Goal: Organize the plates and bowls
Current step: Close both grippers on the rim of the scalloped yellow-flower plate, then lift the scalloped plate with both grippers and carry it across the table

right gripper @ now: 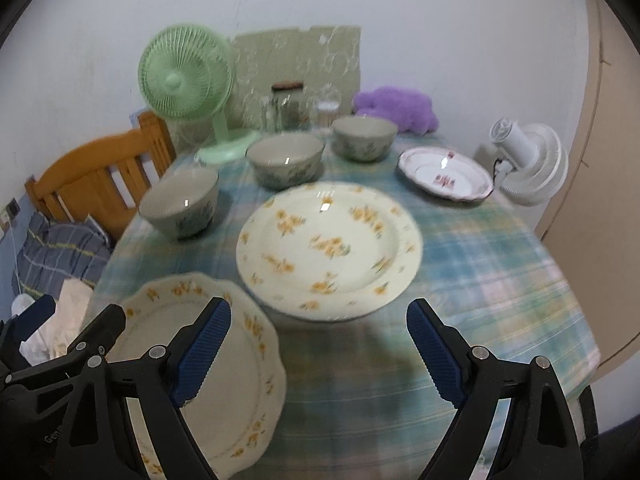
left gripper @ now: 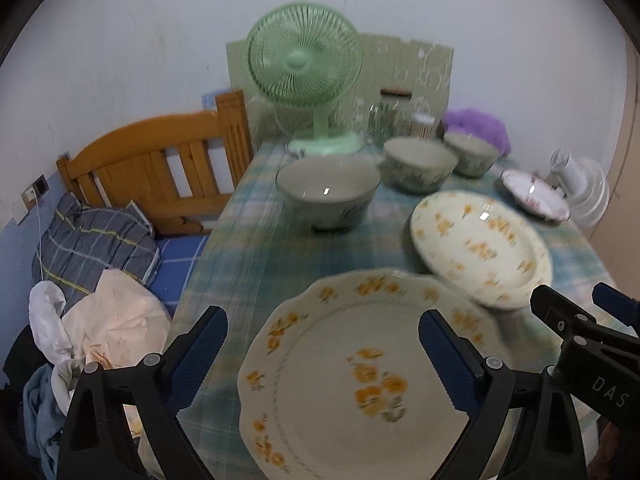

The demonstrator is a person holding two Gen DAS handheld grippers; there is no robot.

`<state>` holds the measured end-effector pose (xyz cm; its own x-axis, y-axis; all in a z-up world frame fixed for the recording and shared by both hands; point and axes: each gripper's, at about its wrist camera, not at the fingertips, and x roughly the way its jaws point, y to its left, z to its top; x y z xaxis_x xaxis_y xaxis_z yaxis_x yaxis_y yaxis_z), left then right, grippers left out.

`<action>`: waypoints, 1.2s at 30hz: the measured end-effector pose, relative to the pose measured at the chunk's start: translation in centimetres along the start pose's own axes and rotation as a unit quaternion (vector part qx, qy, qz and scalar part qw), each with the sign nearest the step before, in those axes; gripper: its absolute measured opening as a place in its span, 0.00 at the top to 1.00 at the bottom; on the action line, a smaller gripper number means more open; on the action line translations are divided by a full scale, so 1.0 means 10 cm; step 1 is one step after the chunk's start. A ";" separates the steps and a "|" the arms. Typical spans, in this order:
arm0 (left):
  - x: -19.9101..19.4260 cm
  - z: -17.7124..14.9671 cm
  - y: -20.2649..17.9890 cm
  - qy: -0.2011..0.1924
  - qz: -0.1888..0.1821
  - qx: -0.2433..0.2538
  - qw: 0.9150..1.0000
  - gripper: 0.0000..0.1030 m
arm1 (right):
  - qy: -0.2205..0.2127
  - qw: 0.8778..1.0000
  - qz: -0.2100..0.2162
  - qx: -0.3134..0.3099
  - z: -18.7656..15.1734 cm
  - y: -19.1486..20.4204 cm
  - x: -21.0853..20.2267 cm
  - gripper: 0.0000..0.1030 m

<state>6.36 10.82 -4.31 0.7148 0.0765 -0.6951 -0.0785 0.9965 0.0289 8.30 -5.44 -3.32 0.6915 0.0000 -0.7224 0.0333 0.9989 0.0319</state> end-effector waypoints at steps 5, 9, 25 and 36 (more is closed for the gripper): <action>0.24 -0.10 0.11 0.036 -0.001 -0.008 0.999 0.12 | 0.034 0.999 0.008 -0.010 -0.15 0.17 0.26 0.17; 0.40 -0.18 0.18 0.058 -0.007 -0.019 0.998 0.15 | 0.055 0.998 0.012 -0.017 -0.22 0.28 0.43 0.22; 0.70 -0.25 0.20 0.111 -0.014 0.016 0.994 0.27 | 0.125 0.992 0.022 -0.014 -0.33 0.48 0.90 0.37; 0.75 -0.15 0.25 0.151 -0.041 0.013 0.988 0.29 | 0.155 0.987 0.013 -0.030 -0.26 0.55 0.91 0.35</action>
<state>10.48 13.84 -10.54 0.4787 -0.0139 -0.8779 -0.0081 0.9998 -0.0202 12.92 0.18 -11.48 0.4373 0.0299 -0.8988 -0.0312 0.9993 0.0181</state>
